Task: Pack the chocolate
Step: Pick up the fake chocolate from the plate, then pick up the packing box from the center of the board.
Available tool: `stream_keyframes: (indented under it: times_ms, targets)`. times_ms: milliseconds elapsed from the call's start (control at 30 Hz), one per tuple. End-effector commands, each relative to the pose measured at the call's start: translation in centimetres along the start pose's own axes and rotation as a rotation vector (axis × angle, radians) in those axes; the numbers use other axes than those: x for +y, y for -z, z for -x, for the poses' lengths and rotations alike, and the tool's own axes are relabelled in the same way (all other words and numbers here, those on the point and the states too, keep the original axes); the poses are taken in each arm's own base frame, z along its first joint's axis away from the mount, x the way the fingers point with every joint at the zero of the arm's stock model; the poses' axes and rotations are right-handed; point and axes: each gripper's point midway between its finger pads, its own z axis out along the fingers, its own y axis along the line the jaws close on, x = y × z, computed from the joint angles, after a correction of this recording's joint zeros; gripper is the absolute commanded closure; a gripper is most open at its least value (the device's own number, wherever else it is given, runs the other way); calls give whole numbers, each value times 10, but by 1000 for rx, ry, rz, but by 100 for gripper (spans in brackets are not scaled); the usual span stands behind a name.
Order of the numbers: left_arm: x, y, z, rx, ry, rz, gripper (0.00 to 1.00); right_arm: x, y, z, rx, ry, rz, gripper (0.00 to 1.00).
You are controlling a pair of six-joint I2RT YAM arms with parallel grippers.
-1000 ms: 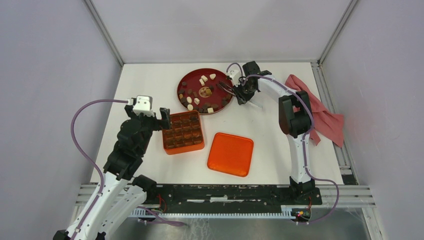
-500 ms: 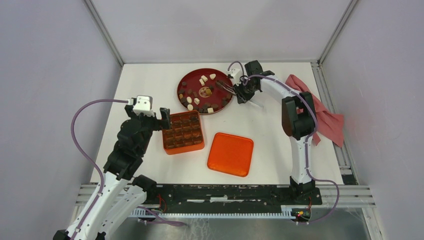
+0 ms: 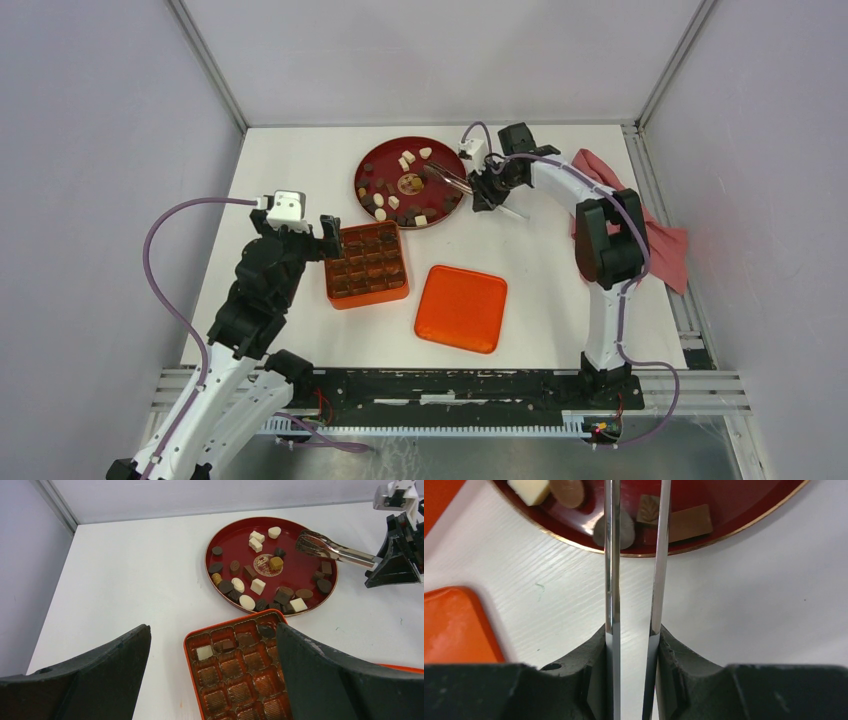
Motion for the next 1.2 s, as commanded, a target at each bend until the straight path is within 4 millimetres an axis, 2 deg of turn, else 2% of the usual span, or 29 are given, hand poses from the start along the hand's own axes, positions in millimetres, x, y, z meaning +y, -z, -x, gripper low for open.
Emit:
stream_keyframes:
  times_ms: [0, 300, 400, 500, 567, 633, 733, 800, 933, 1033, 1167]
  targets:
    - [0, 0, 13, -34, 36, 3, 1, 22, 37, 45, -171, 127, 61, 100]
    - [-2, -6, 5, -12, 44, 7, 1, 64, 65, 46, -236, 229, 164, 100]
    - [-3, -13, -3, 27, 75, 26, 1, 69, 78, 54, -258, 248, 158, 100]
    - [-13, -22, -8, 103, 139, 13, 3, 73, 90, 62, -272, 258, 152, 100]
    - [-20, -29, -20, 182, 182, -1, 4, 76, 96, 67, -268, 257, 140, 100]
    - [-20, -33, -37, 266, 215, 1, 5, 89, 97, 68, -240, 266, 158, 100]
    - [-1, -38, -59, 353, 301, 49, 6, 116, 95, 59, -215, 288, 183, 100]
    - [16, -41, -76, 406, 347, 85, 8, 127, 94, 55, -231, 291, 173, 100]
    - [49, -41, -122, 546, 467, 114, 24, 137, 95, 48, -228, 288, 190, 100]
    - [49, -40, -144, 631, 523, 91, 36, 140, 97, 43, -238, 289, 192, 100]
    - [51, -39, -161, 675, 523, 108, 41, 144, 97, 42, -244, 289, 209, 100]
